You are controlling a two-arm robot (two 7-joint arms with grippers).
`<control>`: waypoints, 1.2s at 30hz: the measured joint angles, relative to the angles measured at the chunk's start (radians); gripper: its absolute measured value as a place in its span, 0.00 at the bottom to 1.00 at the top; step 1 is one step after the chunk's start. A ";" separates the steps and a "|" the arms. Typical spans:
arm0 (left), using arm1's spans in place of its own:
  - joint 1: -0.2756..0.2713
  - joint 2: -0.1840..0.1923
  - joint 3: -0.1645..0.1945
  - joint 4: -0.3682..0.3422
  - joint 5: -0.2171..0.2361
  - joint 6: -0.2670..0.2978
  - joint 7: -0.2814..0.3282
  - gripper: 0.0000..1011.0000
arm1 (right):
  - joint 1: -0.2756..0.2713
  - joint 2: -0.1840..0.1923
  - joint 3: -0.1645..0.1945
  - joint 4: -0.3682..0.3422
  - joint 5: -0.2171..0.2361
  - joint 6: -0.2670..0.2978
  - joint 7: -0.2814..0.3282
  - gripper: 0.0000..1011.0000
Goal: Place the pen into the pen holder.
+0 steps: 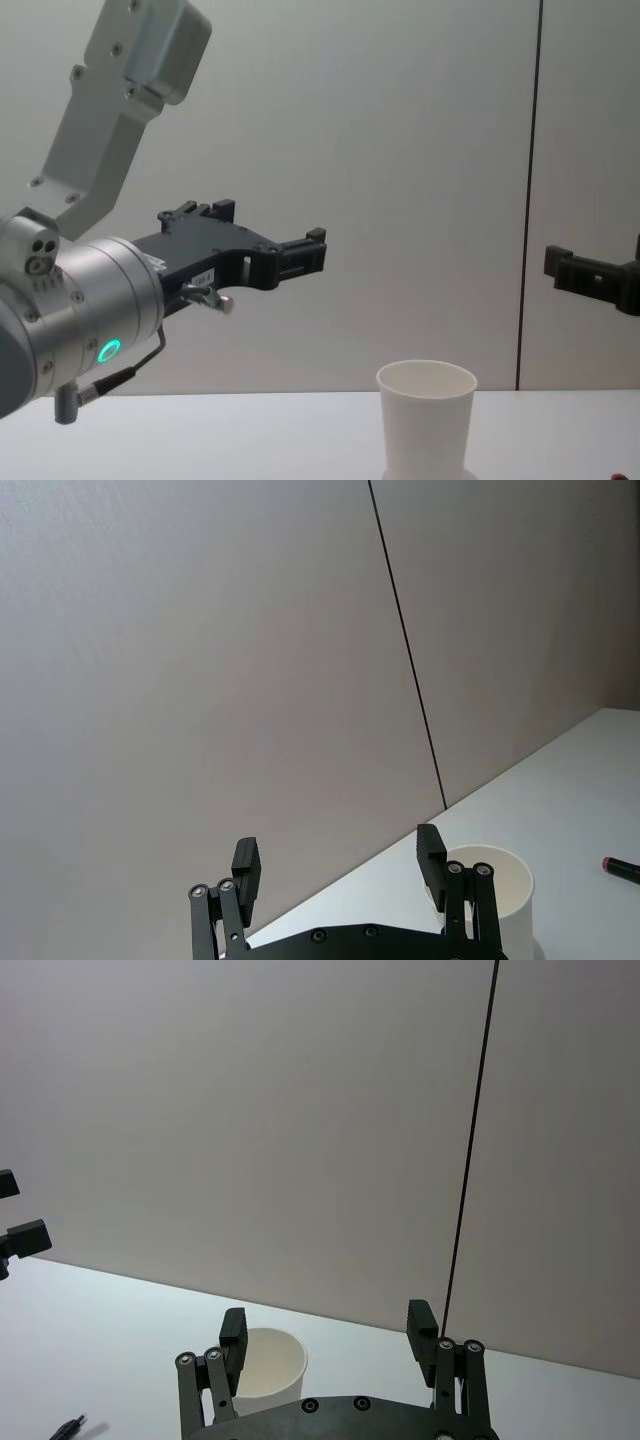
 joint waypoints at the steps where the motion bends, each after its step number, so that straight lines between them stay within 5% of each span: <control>1: 0.000 0.000 0.000 0.000 0.000 0.000 0.000 0.99 | 0.000 0.000 0.000 0.000 0.000 0.000 0.000 0.99; 36: 0.000 0.000 0.000 0.000 0.000 0.000 0.000 0.99 | 0.000 0.000 0.000 0.000 0.000 0.000 0.000 0.99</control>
